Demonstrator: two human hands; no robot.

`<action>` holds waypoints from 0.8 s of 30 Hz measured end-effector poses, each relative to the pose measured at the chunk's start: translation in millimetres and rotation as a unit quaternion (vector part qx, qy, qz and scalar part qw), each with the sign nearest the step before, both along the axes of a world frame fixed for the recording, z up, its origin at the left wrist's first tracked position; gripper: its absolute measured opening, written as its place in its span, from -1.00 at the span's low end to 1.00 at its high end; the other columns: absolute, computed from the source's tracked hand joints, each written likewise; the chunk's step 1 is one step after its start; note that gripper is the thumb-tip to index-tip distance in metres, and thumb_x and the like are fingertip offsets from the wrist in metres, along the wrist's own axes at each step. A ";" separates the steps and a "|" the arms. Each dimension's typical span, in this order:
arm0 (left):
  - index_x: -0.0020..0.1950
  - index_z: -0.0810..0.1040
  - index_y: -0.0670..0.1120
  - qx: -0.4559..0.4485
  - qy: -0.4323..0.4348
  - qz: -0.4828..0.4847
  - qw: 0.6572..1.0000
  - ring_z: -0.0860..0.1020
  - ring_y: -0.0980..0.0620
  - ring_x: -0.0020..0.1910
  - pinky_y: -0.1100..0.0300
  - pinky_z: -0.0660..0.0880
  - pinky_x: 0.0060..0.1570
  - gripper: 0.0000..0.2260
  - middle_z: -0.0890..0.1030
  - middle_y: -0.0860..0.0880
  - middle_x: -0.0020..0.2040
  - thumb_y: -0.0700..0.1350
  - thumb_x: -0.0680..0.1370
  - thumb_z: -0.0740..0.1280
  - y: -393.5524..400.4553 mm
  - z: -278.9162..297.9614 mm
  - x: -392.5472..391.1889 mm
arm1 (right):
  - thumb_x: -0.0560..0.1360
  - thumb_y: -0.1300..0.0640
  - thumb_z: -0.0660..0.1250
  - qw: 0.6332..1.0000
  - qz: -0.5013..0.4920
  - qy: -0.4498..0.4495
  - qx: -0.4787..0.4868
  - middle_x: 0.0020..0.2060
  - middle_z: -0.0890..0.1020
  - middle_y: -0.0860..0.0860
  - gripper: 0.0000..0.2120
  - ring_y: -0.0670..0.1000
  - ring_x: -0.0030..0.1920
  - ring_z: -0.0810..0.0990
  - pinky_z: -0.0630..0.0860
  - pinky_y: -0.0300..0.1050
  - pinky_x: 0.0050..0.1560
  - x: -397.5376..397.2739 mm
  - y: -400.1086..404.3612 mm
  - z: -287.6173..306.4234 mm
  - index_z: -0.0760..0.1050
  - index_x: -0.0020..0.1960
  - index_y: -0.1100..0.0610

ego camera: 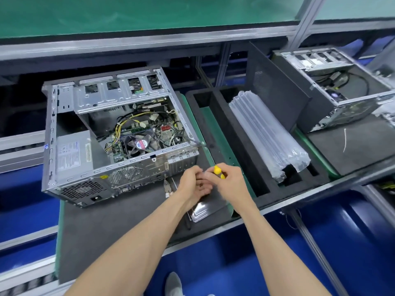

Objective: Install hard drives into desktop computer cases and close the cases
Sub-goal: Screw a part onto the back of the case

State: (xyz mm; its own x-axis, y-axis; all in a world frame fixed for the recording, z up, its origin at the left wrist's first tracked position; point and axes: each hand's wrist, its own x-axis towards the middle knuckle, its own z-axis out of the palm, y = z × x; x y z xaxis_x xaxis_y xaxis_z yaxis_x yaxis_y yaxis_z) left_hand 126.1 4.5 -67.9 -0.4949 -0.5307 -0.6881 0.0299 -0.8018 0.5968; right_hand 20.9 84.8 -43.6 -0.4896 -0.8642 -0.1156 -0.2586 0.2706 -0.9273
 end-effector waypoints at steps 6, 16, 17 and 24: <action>0.03 0.60 -0.41 0.068 0.095 0.030 0.993 0.66 -0.01 -0.32 0.29 0.59 -0.38 -0.72 0.66 -0.24 -0.20 -0.15 0.65 0.31 -2.7 -1.1 2.5 | 0.49 0.20 0.47 0.994 -0.052 -0.098 -0.009 -0.41 0.56 -0.06 -0.92 -0.11 -0.39 0.45 0.38 -0.30 -0.42 -21.6 14.6 8.1 0.72 -0.13 0.05; 0.06 0.63 -0.44 0.037 0.143 -0.054 0.988 0.68 -0.19 -0.17 0.15 0.64 -0.28 -0.63 0.65 -0.36 -0.04 -0.39 0.36 0.16 0.0 -9.6 29.7 | 0.47 0.24 0.35 0.959 -0.223 -0.067 0.160 -0.26 0.67 0.17 -0.86 0.00 -0.38 0.51 0.45 -0.09 -0.37 -42.5 34.0 -35.1 0.62 -0.11 0.32; -0.07 0.68 -0.37 -0.020 0.083 -0.084 0.993 0.56 -0.06 -0.39 0.20 0.50 -0.47 -0.73 0.62 -0.25 -0.25 -0.33 0.38 0.23 3.2 -8.6 25.7 | 0.46 0.24 0.35 0.956 -0.228 -0.067 0.169 -0.23 0.68 0.18 -0.86 -0.01 -0.38 0.53 0.46 -0.09 -0.36 -43.5 34.2 -37.7 0.62 -0.12 0.31; 0.00 0.74 0.01 -0.454 -0.262 -0.277 0.805 0.64 0.12 -0.04 0.25 0.55 0.02 -0.82 0.73 0.06 -0.02 -0.19 0.45 0.44 30.7 -16.1 -19.8 | 0.45 0.26 0.38 0.949 -0.212 -0.137 0.191 -0.36 0.71 0.05 -0.93 -0.04 -0.40 0.57 0.41 -0.21 -0.50 -48.0 32.2 -40.7 0.65 -0.12 0.21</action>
